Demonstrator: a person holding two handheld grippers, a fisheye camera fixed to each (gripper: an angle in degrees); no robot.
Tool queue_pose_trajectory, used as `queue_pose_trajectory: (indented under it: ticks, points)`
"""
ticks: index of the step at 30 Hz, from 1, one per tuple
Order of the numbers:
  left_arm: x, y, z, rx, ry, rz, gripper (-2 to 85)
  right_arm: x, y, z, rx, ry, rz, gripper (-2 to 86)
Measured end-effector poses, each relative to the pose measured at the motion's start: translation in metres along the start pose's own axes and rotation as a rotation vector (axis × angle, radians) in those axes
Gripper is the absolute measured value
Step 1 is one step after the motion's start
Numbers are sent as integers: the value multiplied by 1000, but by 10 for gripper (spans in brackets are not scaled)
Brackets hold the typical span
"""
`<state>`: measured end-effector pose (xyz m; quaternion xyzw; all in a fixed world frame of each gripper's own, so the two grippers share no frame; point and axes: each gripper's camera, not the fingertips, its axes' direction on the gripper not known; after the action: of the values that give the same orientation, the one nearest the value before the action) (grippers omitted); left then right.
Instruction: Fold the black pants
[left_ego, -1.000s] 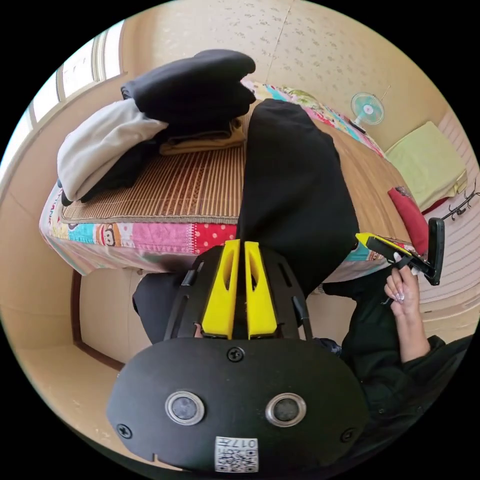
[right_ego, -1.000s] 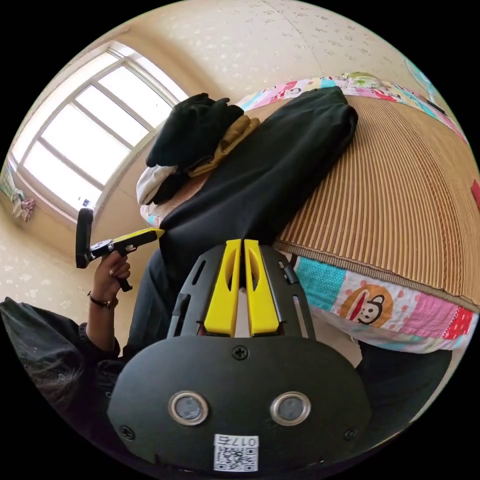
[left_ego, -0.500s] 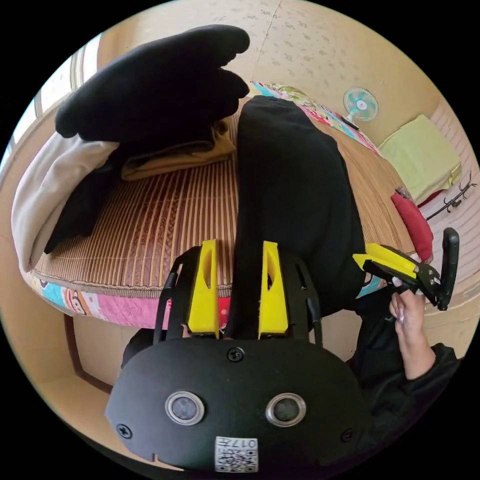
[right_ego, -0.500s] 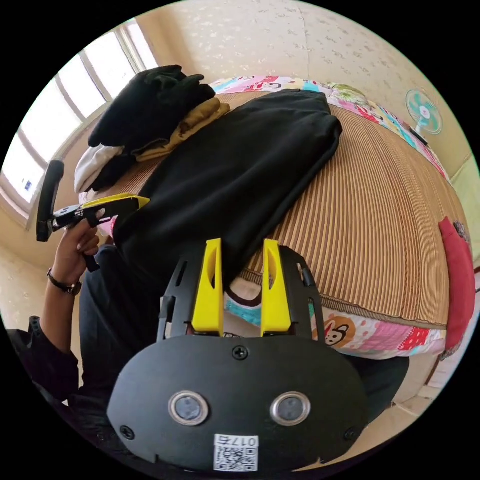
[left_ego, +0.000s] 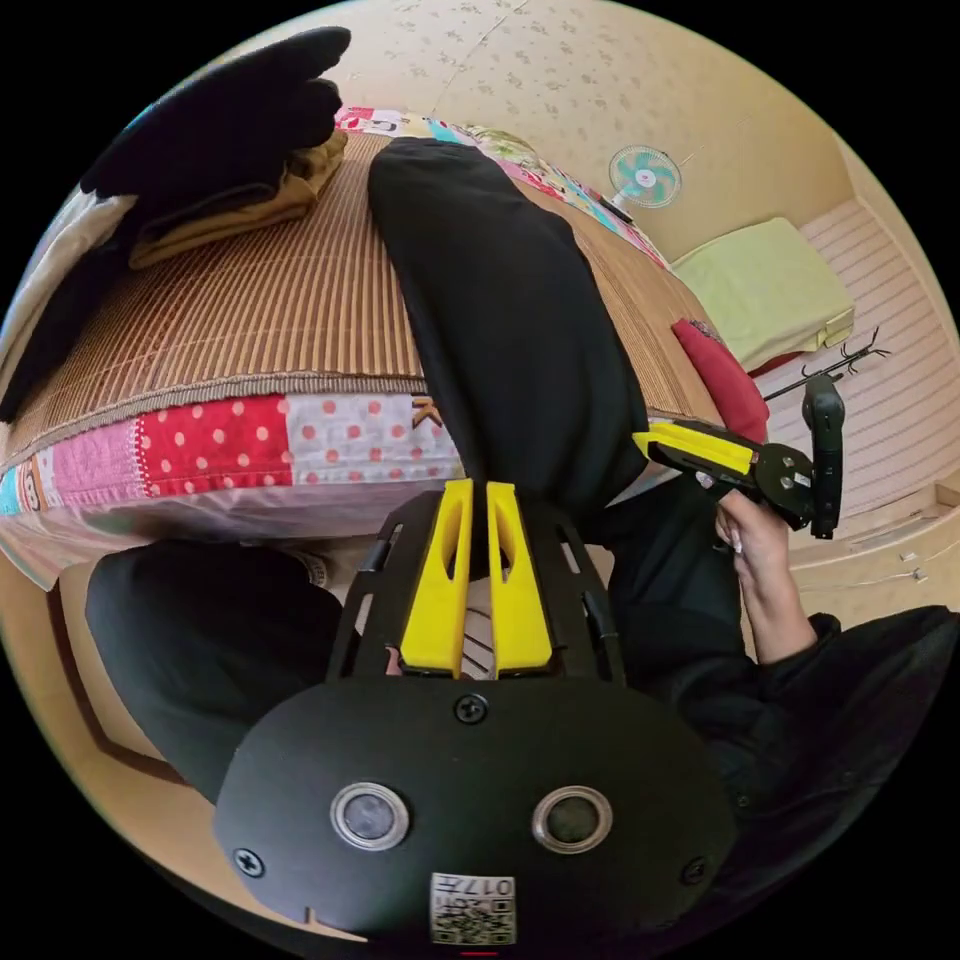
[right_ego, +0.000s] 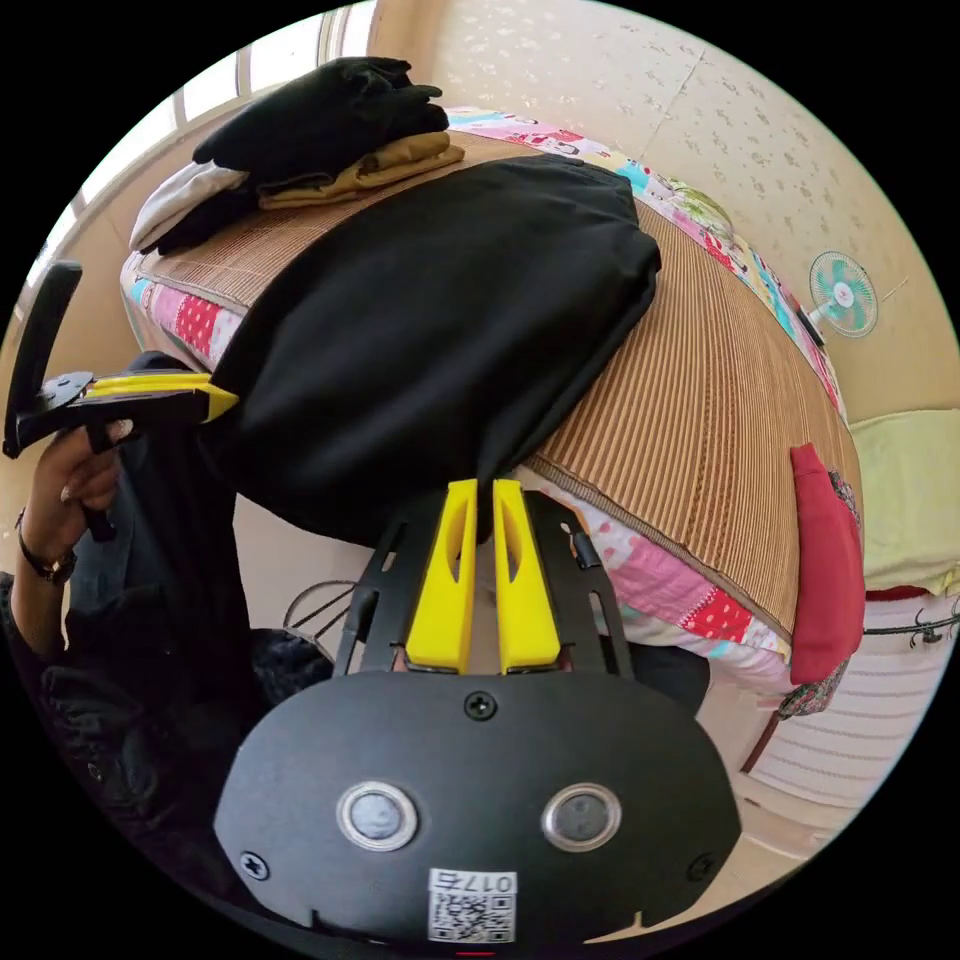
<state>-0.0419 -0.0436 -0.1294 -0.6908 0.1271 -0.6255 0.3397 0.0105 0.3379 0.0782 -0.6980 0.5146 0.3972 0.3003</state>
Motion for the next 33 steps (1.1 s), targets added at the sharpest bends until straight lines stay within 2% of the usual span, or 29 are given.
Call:
queue_pose_trajectory:
  ticks: [4,8,10,14,18,23,27,30,33]
  points:
    - [12,6,-4,-12,8,16,43,35,17,-22,-31,-46,38,45]
    - [-9,-12,-53,179,90,-56,86,82,20,-60,56,-191,115,57]
    - [-27,-43,-74,237,123,-74,110,132,12,-84,169,-381,167,70]
    - [-54,-98,-73,204,127,-96,138,216,-12,-85,241,-690,258,103]
    - [-78,-123,-58,112,172,-130,156,276,-23,-67,135,-1001,319,128]
    - [-101,-106,-62,124,299,-123,140,287,-10,-89,123,-1017,303,112]
    - [-109,-111,-30,47,515,-119,100,294,-30,-93,79,-1144,283,89]
    - [-119,-102,-26,56,488,-159,43,296,-30,-106,59,-1137,268,60]
    - [-127,-92,-31,48,578,-152,24,310,-2,-135,155,-1204,276,43]
